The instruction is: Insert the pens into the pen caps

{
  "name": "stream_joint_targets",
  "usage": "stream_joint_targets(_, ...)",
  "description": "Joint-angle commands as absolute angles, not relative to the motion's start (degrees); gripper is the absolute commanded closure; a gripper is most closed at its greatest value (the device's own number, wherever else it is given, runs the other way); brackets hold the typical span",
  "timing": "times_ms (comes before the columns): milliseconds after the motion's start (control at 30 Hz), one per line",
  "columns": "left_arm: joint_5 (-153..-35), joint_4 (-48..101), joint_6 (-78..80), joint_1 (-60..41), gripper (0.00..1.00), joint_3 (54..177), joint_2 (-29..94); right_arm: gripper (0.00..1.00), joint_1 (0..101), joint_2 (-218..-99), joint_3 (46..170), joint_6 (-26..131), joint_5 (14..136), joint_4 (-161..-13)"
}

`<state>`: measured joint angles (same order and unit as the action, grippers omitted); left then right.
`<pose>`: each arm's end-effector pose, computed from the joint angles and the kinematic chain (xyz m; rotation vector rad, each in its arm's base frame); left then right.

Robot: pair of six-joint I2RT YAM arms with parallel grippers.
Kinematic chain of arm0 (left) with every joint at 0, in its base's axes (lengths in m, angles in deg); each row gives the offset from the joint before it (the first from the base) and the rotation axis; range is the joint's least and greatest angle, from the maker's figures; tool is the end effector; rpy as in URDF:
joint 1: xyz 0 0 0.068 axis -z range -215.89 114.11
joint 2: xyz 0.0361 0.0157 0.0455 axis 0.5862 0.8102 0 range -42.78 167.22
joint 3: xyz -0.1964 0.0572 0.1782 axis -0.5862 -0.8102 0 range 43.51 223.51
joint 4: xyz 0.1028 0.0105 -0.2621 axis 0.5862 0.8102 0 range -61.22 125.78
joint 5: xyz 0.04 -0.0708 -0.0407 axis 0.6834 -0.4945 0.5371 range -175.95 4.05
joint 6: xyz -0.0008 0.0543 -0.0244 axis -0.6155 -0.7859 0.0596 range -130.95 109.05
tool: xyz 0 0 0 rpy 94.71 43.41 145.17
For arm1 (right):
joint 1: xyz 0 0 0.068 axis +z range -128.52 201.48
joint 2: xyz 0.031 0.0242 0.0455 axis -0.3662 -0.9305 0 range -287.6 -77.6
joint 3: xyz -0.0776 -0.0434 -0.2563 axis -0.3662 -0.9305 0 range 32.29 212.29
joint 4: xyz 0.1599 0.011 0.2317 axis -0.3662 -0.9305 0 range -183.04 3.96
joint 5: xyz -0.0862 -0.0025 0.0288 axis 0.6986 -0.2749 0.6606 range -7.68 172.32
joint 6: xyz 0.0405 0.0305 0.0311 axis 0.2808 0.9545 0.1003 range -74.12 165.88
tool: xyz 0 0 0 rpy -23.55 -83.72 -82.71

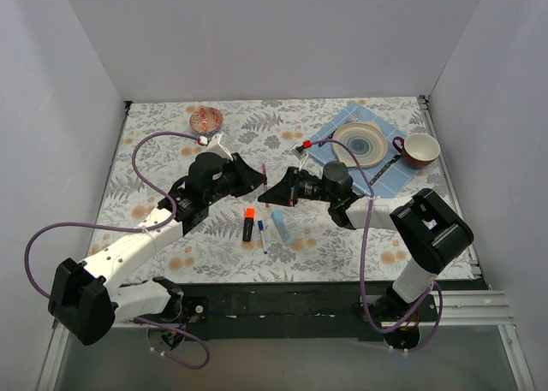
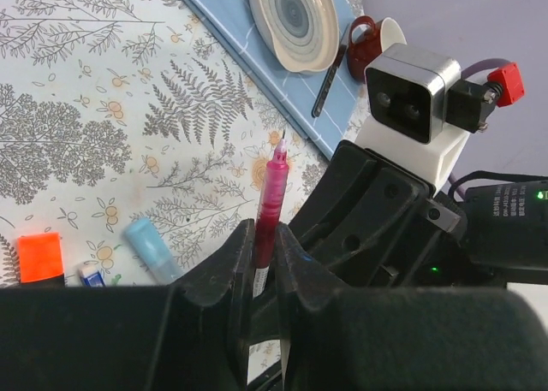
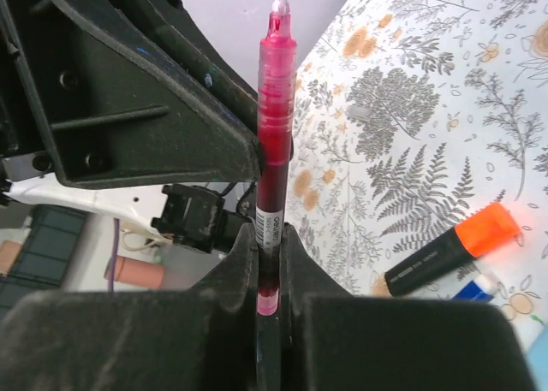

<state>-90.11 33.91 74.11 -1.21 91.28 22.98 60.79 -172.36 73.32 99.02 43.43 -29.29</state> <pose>0.2386 -0.1690 0.2813 -0.9171 2.0775 -1.3381 0.2578 0.2464 0.2014 -0.4273 1.7806 1.7251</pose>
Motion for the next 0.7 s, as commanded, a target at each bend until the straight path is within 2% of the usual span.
stream_joint_targets(0,-90.52,33.17,73.6,-1.0,0.91,90.01,21.03,0.99,61.38,-172.43,71.06,102.91,42.33,-16.88)
stream_joint_targets(33,-90.34,33.17,73.43,-1.0,0.82,89.66,20.51,0.99,61.3,-172.08,70.61,103.01,42.51,-16.78)
stream_joint_targets(67,-89.99,33.17,73.25,-1.0,0.62,89.57,20.07,0.99,61.3,-171.99,70.35,103.09,42.86,-16.78)
stream_joint_targets(167,-86.84,36.06,72.29,-1.0,0.46,90.88,19.27,0.99,60.77,-171.73,68.68,102.39,43.47,-17.66)
stream_joint_targets(200,-85.87,37.21,71.41,-1.0,0.36,91.49,19.27,0.99,60.16,-171.55,68.15,102.13,43.56,-17.66)
stream_joint_targets(333,-73.94,45.64,71.92,-1.08,0.25,95.45,19.01,0.99,57.7,-170.15,63.94,103.62,43.39,-15.91)
stream_joint_targets(400,-66.39,52.48,77.08,-2.83,0.19,97.56,19.71,0.99,56.29,-169.1,63.05,103.1,43.04,-16.34)
stream_joint_targets(500,-64.59,59.26,81.15,-9.41,0.19,98.44,20.85,0.99,55.67,-166.55,63.66,98.71,44.18,-23.53)
stream_joint_targets(667,-57.2,71.63,90.53,-20.21,0.15,99.58,25.5,0.99,55.58,-162.68,63.48,95.9,45.05,-26.34)
